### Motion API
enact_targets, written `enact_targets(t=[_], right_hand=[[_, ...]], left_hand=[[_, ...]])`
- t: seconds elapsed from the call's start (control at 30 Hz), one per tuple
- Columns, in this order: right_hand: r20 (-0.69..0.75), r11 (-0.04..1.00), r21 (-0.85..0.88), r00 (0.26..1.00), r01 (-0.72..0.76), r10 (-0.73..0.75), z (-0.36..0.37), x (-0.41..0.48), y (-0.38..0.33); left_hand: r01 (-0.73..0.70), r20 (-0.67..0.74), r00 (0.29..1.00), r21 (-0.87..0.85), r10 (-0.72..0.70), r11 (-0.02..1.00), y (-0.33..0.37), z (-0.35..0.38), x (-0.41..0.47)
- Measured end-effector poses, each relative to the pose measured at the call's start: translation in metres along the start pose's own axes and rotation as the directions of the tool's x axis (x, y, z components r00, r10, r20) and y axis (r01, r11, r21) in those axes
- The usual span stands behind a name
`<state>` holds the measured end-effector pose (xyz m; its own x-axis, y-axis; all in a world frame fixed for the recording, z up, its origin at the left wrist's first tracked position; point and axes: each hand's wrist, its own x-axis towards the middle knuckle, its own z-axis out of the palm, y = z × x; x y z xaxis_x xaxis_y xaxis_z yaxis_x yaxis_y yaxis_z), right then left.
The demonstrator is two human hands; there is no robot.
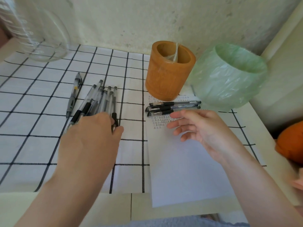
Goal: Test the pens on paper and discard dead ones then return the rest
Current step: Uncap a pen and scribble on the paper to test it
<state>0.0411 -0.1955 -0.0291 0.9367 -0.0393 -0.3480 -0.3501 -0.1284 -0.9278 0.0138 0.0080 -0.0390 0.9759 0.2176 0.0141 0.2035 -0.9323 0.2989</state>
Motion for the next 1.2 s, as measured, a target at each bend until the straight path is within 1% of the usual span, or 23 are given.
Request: enact_targets(t=[0.07,0.17,0.3,0.37,0.47,0.57,0.7,0.83,0.9,0.97,1.03,1.1,1.2], right_hand=[[-0.001,1.0,-0.002,1.0,0.003,-0.003,0.001,0.0,0.0],[-0.001,1.0,-0.005,1.0,0.009,-0.009,0.001,0.0,0.001],[0.007,1.0,-0.005,1.0,0.012,-0.012,0.004,0.0,0.002],[0.013,1.0,-0.005,1.0,0.016,-0.016,0.006,-0.001,0.002],[0.023,1.0,-0.003,1.0,0.016,-0.016,0.008,-0.002,0.003],[0.054,1.0,0.0,0.999,0.011,-0.011,0.013,-0.003,0.005],[0.158,0.999,0.032,0.987,-0.026,0.02,0.026,-0.005,0.009],[0.281,0.98,0.162,0.957,-0.118,0.069,0.043,-0.006,0.012],[0.322,0.949,0.269,0.944,-0.167,0.074,0.049,-0.006,0.011],[0.335,0.922,0.343,0.94,-0.179,0.058,0.051,-0.005,0.009],[0.316,0.929,0.343,0.948,-0.14,0.026,0.048,-0.004,0.007],[0.286,0.957,0.283,0.958,-0.069,-0.015,0.044,-0.007,0.005],[0.274,0.98,0.198,0.957,0.035,-0.09,0.038,-0.015,0.001]], left_hand=[[0.015,-0.005,1.0,0.033,-0.015,0.999,0.001,-0.002,0.0],[-0.015,0.023,1.0,0.102,0.013,0.995,0.004,-0.001,-0.004],[-0.048,0.047,0.998,0.112,0.043,0.993,0.005,0.001,-0.009],[-0.056,0.054,0.997,0.089,0.051,0.994,0.006,0.001,-0.01],[-0.029,0.056,0.998,-0.003,0.03,1.0,0.009,-0.002,-0.01],[0.007,0.064,0.998,-0.16,0.003,0.987,0.01,-0.008,-0.008],[0.05,0.135,0.991,-0.302,-0.01,0.952,0.007,-0.011,-0.006],[0.109,0.183,0.983,-0.436,-0.031,0.893,0.005,-0.014,-0.005],[0.102,0.218,0.976,-0.445,-0.003,0.89,0.005,-0.014,-0.006],[0.084,0.256,0.966,-0.444,0.037,0.892,0.005,-0.015,-0.007],[0.042,0.274,0.957,-0.447,0.092,0.893,0.004,-0.015,-0.009],[-0.015,0.252,0.956,-0.47,0.151,0.882,0.005,-0.017,-0.009],[-0.08,0.236,0.938,-0.562,0.252,0.823,0.01,-0.017,-0.008]])
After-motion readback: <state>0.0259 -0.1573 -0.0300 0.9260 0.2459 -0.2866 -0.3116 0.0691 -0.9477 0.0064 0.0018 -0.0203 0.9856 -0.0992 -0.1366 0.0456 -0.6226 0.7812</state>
